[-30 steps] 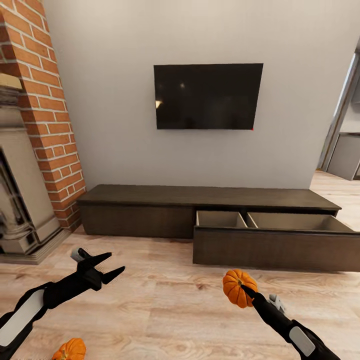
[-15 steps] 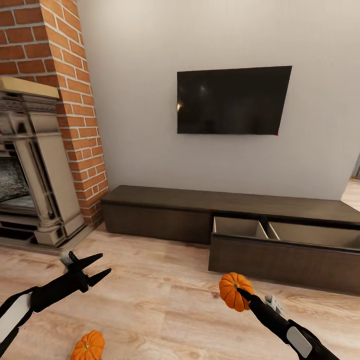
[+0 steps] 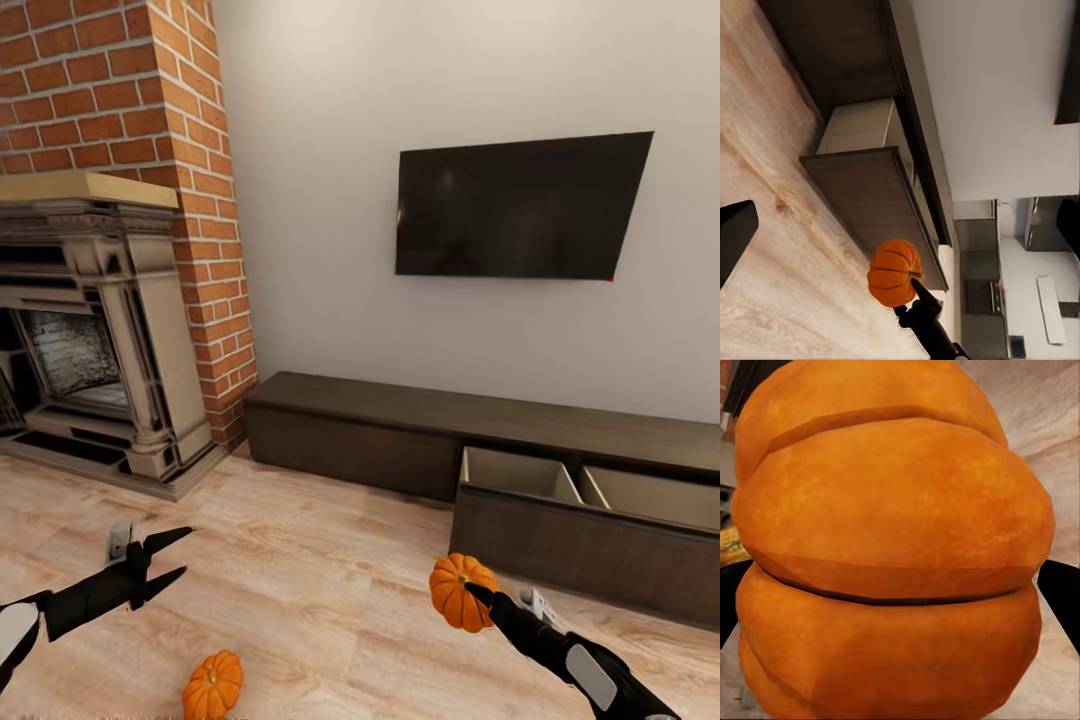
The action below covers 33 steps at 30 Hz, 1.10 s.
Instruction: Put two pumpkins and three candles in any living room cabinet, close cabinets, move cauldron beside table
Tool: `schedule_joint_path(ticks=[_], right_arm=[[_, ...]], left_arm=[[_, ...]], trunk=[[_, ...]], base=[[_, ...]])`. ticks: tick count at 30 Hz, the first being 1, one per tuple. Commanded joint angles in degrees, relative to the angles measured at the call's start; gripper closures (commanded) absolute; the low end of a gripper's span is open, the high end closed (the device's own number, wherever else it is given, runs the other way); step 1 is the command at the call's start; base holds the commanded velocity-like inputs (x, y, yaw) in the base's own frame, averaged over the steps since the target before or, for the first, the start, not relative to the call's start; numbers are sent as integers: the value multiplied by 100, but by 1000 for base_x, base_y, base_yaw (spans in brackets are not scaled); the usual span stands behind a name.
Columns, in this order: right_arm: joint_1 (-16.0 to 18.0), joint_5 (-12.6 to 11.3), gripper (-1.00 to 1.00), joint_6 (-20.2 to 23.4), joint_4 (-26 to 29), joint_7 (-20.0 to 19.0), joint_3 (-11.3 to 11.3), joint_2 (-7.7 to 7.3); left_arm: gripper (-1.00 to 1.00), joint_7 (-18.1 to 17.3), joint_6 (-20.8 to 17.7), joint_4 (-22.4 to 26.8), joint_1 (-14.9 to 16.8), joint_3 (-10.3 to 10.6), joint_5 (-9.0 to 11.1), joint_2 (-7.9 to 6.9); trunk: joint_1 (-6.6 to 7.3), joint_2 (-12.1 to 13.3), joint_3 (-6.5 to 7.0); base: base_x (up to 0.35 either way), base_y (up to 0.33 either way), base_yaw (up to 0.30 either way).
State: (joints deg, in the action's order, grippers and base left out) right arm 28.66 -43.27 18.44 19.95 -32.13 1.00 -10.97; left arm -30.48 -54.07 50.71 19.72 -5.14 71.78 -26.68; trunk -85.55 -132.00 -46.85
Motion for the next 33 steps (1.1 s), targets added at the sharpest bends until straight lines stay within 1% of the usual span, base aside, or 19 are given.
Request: schedule_joint_path(ticks=[1,6,13,20,22,24,26,28,29,30,31,32,33], right_arm=[[2,-59,100,101,28,-1,3,-2],[4,-59,100,163,50,4,-19,-2],[0,-59,100,168,52,5,-108,-2],[3,-59,100,169,110,5,-132,5],[3,-59,100,169,130,5,-135,2],[5,-59,100,169,136,1,-135,0],[1,-59,100,169,139,-2,-135,0],[0,-59,100,169,140,-2,-136,4],[1,-59,100,169,140,-3,-136,4],[0,-59,100,169,140,-3,-136,5],[1,-59,100,169,140,-4,-136,4],[2,-59,100,169,140,-4,-136,5],[1,-59,100,169,140,-6,-136,5]], left_arm=[[-100,55,28,-14,6,-24,-15,4],[-100,156,84,-38,6,-48,-15,-2],[-100,165,89,-291,6,-70,-8,-9],[-100,165,104,-332,13,-75,-8,-5],[-100,165,186,-339,14,-72,-12,1],[-100,158,387,-362,14,-68,-12,4],[-100,152,499,-371,14,-62,-17,19],[-100,153,565,-378,14,-54,-23,55],[-100,181,658,-397,14,-39,-36,86],[-100,250,760,-446,18,-25,-75,108],[-100,437,904,-579,30,-11,-201,145],[-100,583,965,-666,37,-6,-310,184],[-100,772,1024,-754,46,-1,-450,260]], trunk=[[24,39,13],[134,239,102],[287,520,228],[441,801,354],[485,881,390],[529,961,426],[573,1042,461],[573,1042,461],[573,1042,461],[573,1042,461],[573,1042,461],[573,1042,461],[573,1042,461]], base=[[0,0,254],[0,0,254],[0,0,254],[0,0,255],[0,0,262],[0,0,267],[0,0,269],[0,0,270],[0,0,270],[0,0,270],[0,0,270],[0,0,269],[0,0,210]])
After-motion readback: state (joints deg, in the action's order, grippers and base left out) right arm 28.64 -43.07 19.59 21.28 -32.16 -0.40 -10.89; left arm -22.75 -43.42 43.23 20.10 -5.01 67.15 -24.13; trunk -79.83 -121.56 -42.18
